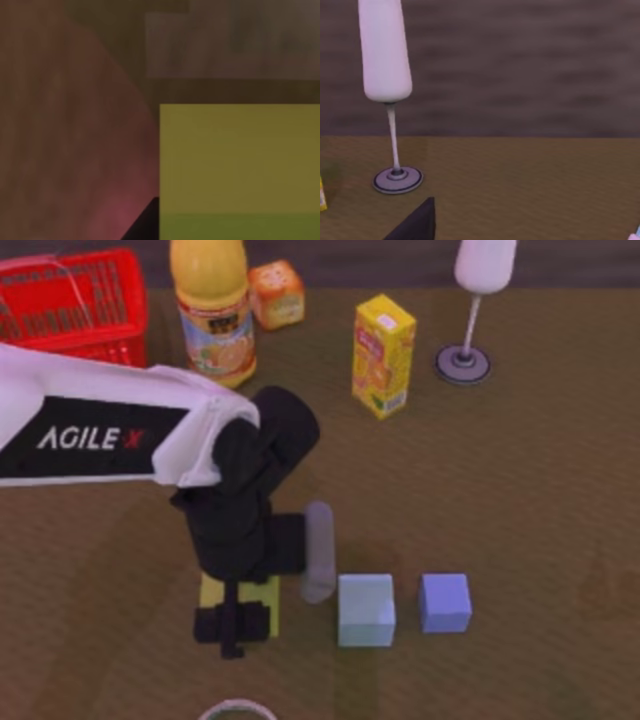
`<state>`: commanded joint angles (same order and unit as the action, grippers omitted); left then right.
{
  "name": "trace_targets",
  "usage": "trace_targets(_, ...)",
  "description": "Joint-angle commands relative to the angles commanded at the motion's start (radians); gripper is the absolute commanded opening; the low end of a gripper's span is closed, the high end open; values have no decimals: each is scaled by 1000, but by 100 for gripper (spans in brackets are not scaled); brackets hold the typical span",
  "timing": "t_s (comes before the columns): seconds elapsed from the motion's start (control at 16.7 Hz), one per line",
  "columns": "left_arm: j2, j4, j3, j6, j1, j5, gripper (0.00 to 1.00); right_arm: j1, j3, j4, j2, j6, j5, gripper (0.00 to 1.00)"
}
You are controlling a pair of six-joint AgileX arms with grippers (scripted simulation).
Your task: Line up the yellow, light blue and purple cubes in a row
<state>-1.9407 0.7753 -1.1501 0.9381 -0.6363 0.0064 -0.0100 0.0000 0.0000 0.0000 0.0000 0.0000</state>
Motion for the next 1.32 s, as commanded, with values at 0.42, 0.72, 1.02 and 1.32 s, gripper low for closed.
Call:
trace_targets(0.42,0,0,0,0,0,0,83,0,0,0,0,0,0,100)
trace_targets(0.72,0,0,0,0,0,0,100,0,0,0,0,0,0,100)
trace_targets(1.02,0,0,0,0,0,0,100,0,0,0,0,0,0,100)
trace_targets(1.32,29,76,-53,0,7,-2,100,0,0,0,0,0,0,100)
